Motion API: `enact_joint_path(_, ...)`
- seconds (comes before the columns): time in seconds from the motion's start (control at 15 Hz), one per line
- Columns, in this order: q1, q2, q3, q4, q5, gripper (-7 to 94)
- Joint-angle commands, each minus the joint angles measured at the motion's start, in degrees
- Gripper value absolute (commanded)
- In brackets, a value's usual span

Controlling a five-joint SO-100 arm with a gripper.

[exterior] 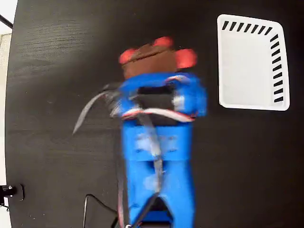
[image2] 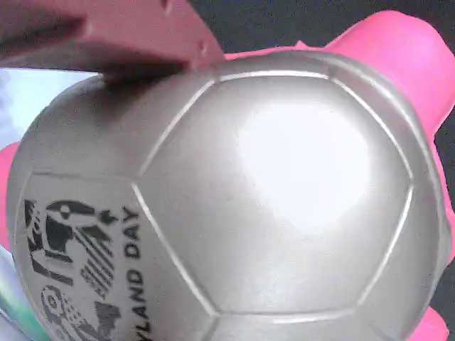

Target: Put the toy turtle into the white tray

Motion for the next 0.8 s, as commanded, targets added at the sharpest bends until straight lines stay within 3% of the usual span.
enact_joint_path(0.0, 9.4, -3.7, -13.4, 0.9, 1.8, 0)
enact_joint_path(0.33, 21.1, -18.9, -31.2, 1.1, 1.0, 0)
enact_joint_path(0.73, 28.2, -28.6, -40.0, 1.1, 8.7, 0)
